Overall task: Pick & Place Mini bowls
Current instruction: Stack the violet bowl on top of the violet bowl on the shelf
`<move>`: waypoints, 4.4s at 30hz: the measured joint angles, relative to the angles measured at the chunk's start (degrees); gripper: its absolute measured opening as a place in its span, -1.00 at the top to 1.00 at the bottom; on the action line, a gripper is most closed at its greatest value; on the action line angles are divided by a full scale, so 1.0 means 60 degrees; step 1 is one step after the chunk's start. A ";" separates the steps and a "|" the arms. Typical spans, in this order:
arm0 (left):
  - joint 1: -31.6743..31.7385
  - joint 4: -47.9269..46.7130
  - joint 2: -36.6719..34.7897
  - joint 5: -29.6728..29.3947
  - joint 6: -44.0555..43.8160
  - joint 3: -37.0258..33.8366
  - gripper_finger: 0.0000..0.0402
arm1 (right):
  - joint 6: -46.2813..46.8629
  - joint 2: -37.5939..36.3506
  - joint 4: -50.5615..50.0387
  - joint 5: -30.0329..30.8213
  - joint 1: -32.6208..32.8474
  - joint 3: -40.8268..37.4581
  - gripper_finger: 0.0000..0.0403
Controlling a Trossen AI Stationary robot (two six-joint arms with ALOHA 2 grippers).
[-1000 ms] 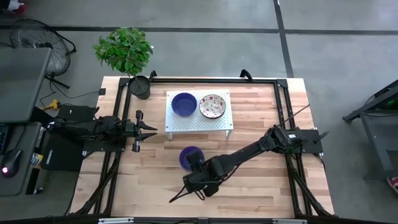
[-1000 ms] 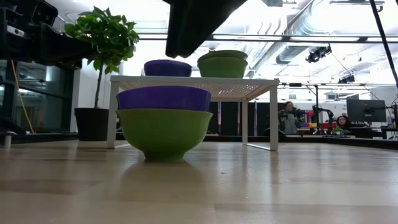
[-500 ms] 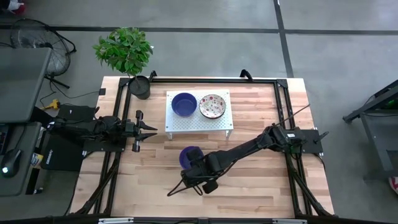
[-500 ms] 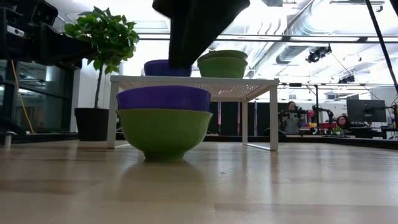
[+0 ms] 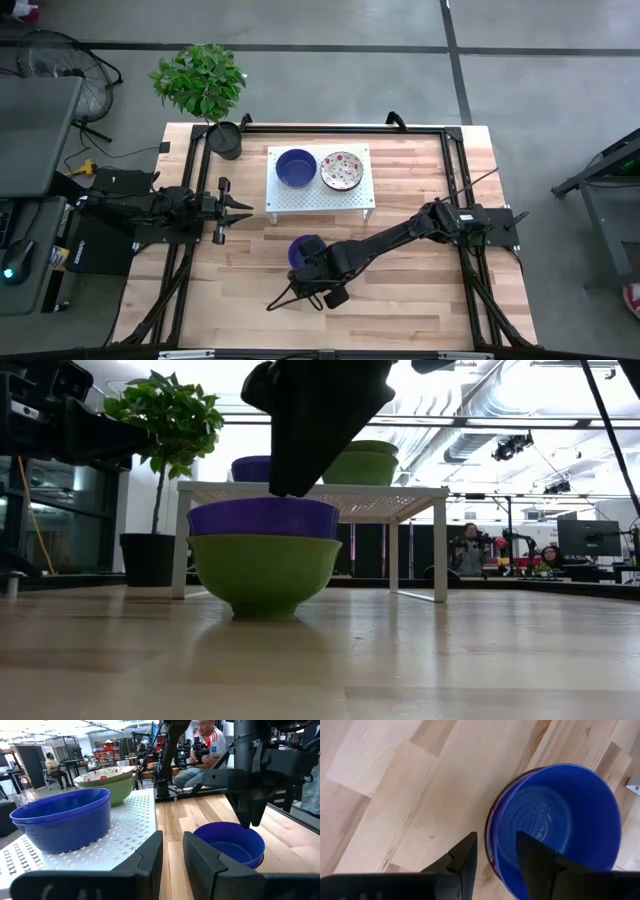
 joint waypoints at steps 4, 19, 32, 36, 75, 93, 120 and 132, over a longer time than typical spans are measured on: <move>0.0000 0.0002 -0.0002 0.0002 0.0001 0.0000 0.64 | 0.0000 0.0000 -0.0043 0.0050 -0.0008 0.0000 0.39; 0.0000 0.0002 0.0000 -0.0002 0.0001 0.0000 0.64 | 0.0048 0.0127 -0.0033 0.0114 -0.0062 0.0007 0.49; 0.0000 0.0001 -0.0001 -0.0002 0.0001 0.0000 0.64 | 0.0073 0.0127 -0.0132 -0.0056 -0.0062 0.0007 0.99; 0.0000 0.0002 0.0001 -0.0002 0.0001 0.0000 0.64 | 0.0076 0.0124 -0.0146 -0.0058 -0.0066 0.0007 0.98; 0.0000 0.0002 -0.0002 -0.0005 -0.0002 0.0000 0.64 | 0.0314 0.0255 -0.0033 0.0034 -0.0066 0.0006 0.99; 0.0000 -0.0001 -0.0002 -0.0005 0.0000 0.0000 0.64 | 0.0656 0.0255 -0.0033 0.0055 -0.0066 0.0005 1.00; 0.0000 0.0002 0.0001 -0.0002 0.0001 0.0000 0.64 | 0.0807 0.0221 0.0120 -0.0007 -0.0019 0.0018 1.00; 0.0000 0.0001 0.0000 -0.0005 0.0001 0.0000 0.64 | 0.0878 0.0193 -0.0180 0.0382 0.0041 0.0758 1.00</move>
